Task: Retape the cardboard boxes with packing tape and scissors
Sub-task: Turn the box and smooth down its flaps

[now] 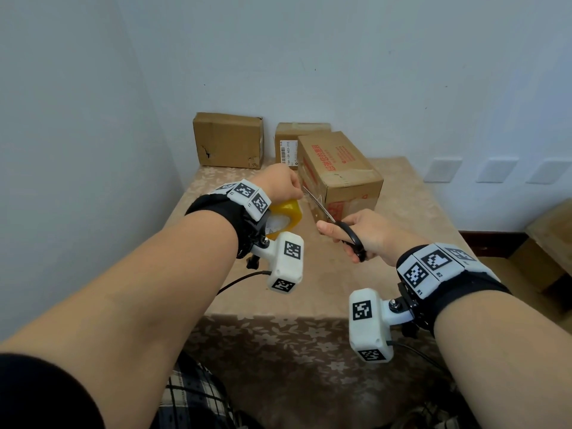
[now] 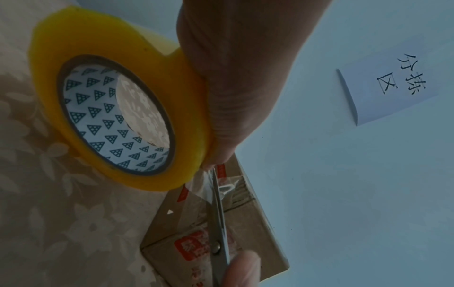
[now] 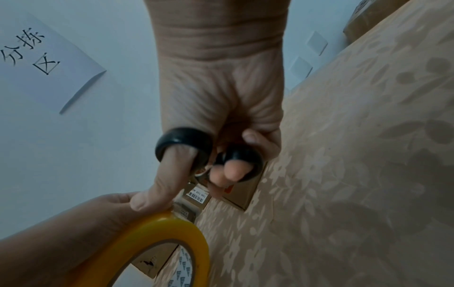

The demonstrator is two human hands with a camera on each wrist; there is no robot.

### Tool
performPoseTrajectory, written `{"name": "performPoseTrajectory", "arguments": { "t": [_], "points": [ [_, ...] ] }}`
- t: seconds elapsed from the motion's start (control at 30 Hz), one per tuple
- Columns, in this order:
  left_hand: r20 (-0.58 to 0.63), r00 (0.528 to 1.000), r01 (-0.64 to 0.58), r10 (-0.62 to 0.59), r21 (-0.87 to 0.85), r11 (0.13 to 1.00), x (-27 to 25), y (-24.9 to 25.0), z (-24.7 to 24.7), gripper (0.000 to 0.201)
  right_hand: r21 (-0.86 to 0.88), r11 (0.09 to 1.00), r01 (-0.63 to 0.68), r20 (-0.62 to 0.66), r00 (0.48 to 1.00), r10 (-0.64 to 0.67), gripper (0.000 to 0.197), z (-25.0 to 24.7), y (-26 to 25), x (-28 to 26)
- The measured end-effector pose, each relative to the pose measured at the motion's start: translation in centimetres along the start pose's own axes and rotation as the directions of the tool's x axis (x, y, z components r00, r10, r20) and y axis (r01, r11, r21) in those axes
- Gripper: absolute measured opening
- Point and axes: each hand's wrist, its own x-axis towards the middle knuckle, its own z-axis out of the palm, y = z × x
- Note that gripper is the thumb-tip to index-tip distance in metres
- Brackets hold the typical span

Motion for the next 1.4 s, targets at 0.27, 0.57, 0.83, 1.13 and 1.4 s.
{"name": "performPoseTrajectory", "arguments": {
  "t": [0.27, 0.57, 0.83, 1.13, 1.4],
  "points": [
    [-0.068, 0.998, 0.002, -0.007, -0.078, 0.997, -0.6, -1.3, -0.5, 0.016, -0.079, 0.996, -0.038, 0.031, 0.999, 0.041, 0.059, -1.1, 0.7, 0.1],
    [-0.171, 0.983, -0.090, 0.066, -0.142, 0.986, -2.2, -3.6, -2.3, 0.013, -0.543, 0.839, -0.033, 0.120, 0.986, 0.117, 0.066, -0.9, -0.9, 1.1],
    [-0.032, 0.965, -0.261, 0.260, -0.031, 0.965, -1.3, -0.3, -2.5, 0.011, -0.595, 0.803, -0.044, -0.011, 0.999, 0.046, 0.032, -1.7, 1.1, 1.5],
    [-0.235, 0.964, -0.133, 0.125, -0.019, 0.991, -1.3, -1.0, -0.8, 0.012, -0.703, 0.706, 0.086, 0.032, 0.996, -0.089, 0.042, -0.7, 1.3, 2.6],
    [-0.348, 0.936, -0.092, 0.044, -0.122, 0.988, -0.9, -2.8, -0.1, 0.012, -0.754, 0.642, 0.135, -0.335, 0.763, -0.553, 0.052, -3.1, -1.6, 5.3]
  ]
}}
